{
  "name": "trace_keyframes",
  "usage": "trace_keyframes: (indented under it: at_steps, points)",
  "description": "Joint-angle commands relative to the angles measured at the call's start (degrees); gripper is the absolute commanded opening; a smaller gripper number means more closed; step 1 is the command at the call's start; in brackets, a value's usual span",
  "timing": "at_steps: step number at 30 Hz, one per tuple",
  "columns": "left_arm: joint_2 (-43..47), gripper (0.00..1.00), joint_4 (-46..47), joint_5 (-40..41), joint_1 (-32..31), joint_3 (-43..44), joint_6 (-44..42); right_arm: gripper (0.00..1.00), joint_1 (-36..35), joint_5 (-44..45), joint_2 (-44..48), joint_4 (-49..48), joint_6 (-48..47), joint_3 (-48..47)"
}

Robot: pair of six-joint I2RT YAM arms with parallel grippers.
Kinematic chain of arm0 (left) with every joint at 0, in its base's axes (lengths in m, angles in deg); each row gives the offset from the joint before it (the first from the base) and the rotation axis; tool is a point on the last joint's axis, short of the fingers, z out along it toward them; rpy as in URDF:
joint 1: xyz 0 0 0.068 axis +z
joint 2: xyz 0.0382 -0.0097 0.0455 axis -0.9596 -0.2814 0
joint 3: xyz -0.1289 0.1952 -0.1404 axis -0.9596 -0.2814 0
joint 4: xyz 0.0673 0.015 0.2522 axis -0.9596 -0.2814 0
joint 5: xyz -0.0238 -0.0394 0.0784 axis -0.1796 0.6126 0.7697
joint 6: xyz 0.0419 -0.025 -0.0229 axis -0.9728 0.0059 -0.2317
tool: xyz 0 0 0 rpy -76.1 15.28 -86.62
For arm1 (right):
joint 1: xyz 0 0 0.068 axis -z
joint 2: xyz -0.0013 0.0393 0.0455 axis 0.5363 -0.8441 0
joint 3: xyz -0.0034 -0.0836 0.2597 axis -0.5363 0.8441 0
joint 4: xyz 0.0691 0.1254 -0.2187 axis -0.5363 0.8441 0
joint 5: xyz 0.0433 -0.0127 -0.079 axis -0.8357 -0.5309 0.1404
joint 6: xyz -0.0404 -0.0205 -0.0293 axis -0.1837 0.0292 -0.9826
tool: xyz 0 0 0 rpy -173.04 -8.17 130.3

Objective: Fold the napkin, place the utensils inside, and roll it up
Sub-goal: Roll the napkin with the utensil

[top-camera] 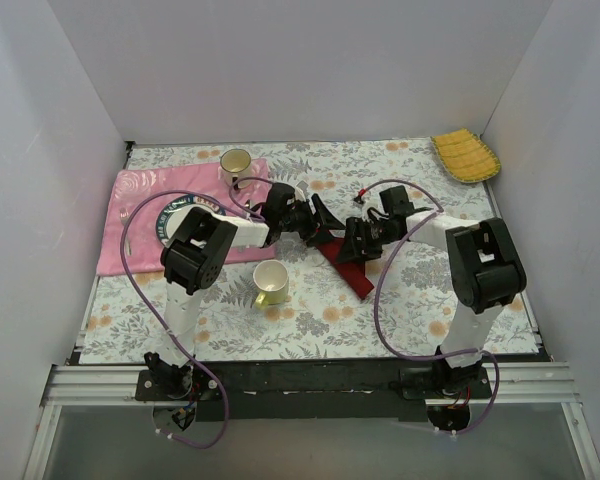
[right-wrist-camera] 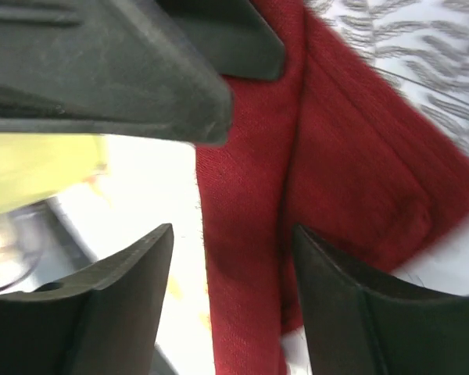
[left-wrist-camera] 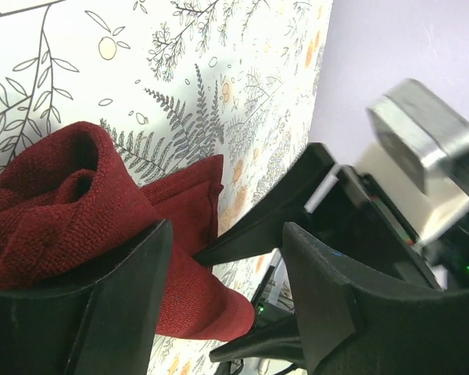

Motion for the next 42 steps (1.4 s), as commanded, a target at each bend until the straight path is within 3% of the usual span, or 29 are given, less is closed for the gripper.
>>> trace_keyframes:
  at_steps: [1,6,9,17,20,21,23,26,28,31,36,42]
  points:
    - [-2.34,0.59,-4.17,2.95,0.5,-1.85,-2.95,0.72,-5.74,26.51,5.79,11.37,-7.68,-2.91]
    - [-2.52,0.59,-5.66,2.68,0.68,-0.71,-2.51,0.79,-17.09,51.71,10.72,9.9,-12.85,-3.18]
    - [-2.52,0.59,-6.45,2.16,0.77,-0.18,-1.98,0.81,-22.19,60.18,9.76,8.93,-14.09,-3.26]
    - [-2.34,0.59,-7.51,0.66,1.12,0.7,0.04,0.78,-27.74,67.94,2.82,7.43,-15.07,-4.06]
    - [-1.47,0.59,-10.84,2.06,1.12,2.89,-2.58,0.6,-27.83,67.07,1.67,7.34,-13.58,-3.88]
    - [-1.03,0.59,-13.02,2.68,1.12,3.51,-3.64,0.43,-27.74,65.93,1.84,6.74,-13.14,-3.53]
    - [0.55,0.6,-14.88,4.69,1.12,5.35,-6.45,0.25,-27.65,64.53,2.89,5.94,-11.99,-2.39]
    - [3.1,0.62,-17.35,7.15,1.47,6.94,-8.48,0.15,-25.9,56.83,3.95,5.06,-9.45,-1.42]
    - [4.95,0.62,-17.62,8.56,1.82,6.86,-8.57,0.13,-23.18,51.98,5.0,3.58,-7.69,-0.46]
    - [8.02,0.63,-17.53,10.41,2.44,6.59,-8.58,0.13,-17.91,38.2,5.54,1.03,-5.76,1.57]
    - [11.37,0.63,-16.3,10.6,2.97,6.24,-7.61,0.05,-8.7,14.98,4.31,-4.86,-0.31,5.6]
    - [9.88,0.63,-12.44,5.59,2.88,5.89,-5.06,0.09,-2.18,-6.57,-2.89,-14.96,9.78,7.98]
